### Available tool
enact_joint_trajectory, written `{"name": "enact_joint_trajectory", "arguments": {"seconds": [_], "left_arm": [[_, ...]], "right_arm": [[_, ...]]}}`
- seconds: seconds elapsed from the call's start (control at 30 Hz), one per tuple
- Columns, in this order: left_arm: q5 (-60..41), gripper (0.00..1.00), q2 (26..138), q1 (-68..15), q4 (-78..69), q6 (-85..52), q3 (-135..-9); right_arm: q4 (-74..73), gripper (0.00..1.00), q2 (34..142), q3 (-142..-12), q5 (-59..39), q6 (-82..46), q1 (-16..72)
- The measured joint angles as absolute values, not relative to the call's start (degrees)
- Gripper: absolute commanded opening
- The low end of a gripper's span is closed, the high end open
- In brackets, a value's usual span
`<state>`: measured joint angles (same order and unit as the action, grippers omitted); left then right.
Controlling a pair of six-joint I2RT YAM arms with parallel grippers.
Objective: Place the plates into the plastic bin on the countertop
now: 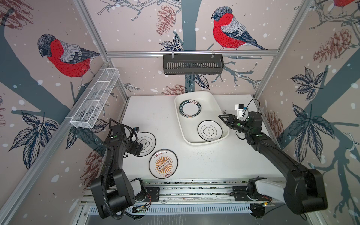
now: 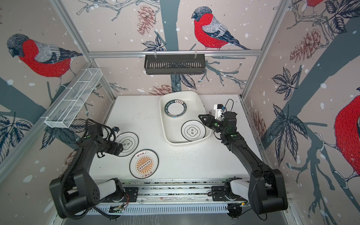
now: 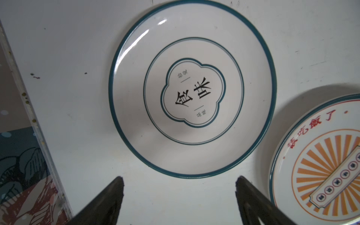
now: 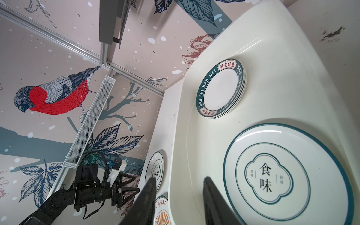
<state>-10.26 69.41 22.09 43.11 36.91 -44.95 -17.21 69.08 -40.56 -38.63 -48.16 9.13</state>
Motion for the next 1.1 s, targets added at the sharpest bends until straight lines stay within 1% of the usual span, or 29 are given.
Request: {"name": "enact_joint_trajectory", "arguments": {"seconds": [0.33,1.1], "left_arm": [[-10.15,0.88,68.16,23.09,42.41,37.95,-41.39],[-10.59,0.88,67.9,23.2,40.34,35.7,-39.77]], "right_arm": [[-17.58,0.42,69.08,-40.95,-39.11,-48.01,9.32],[-17.15,0.42,68.49,-41.06,-39.11,-48.01,9.41]]}}
